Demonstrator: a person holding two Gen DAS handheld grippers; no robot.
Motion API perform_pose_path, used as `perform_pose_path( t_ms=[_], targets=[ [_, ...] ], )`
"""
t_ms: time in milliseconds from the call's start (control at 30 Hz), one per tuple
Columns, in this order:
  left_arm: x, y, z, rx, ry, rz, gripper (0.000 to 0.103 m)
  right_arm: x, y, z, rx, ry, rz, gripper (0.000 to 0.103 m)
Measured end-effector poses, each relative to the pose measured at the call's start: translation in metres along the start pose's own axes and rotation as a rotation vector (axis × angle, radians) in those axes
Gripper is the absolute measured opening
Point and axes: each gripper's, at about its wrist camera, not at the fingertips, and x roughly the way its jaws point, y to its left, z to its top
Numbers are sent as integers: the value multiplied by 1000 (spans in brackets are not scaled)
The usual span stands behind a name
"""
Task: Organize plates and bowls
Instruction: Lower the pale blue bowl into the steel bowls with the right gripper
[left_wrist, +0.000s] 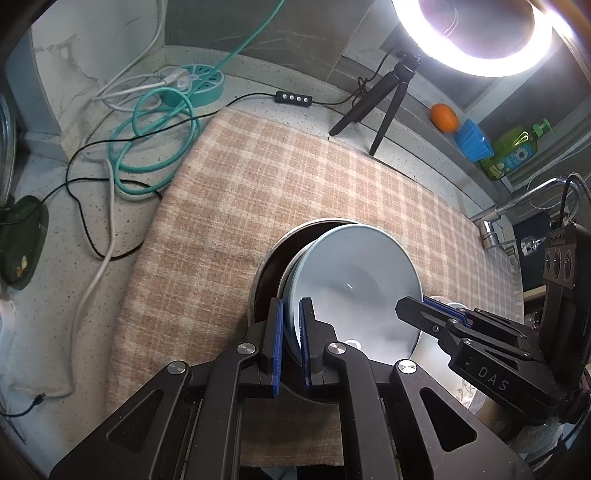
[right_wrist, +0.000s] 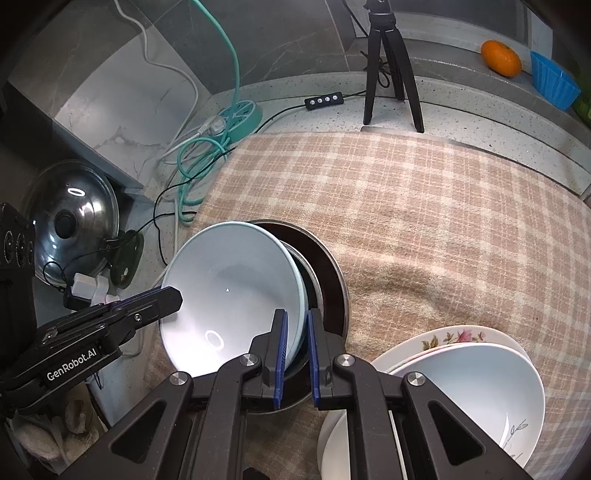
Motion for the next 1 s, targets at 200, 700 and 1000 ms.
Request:
perform_pose_path(
  t_ms=[200,700,1000],
  targets=[
    [3,-1,-1,5,8,-2,7,4,-2,-1,3,7,-6,10],
    [-2,1,-2,20,-11,6,7,-5,3,0,-32,-36,-22,13],
    [-13,4,-2,21,-43,9,8,-23,11,0,-82,-97,-76,14]
  ],
)
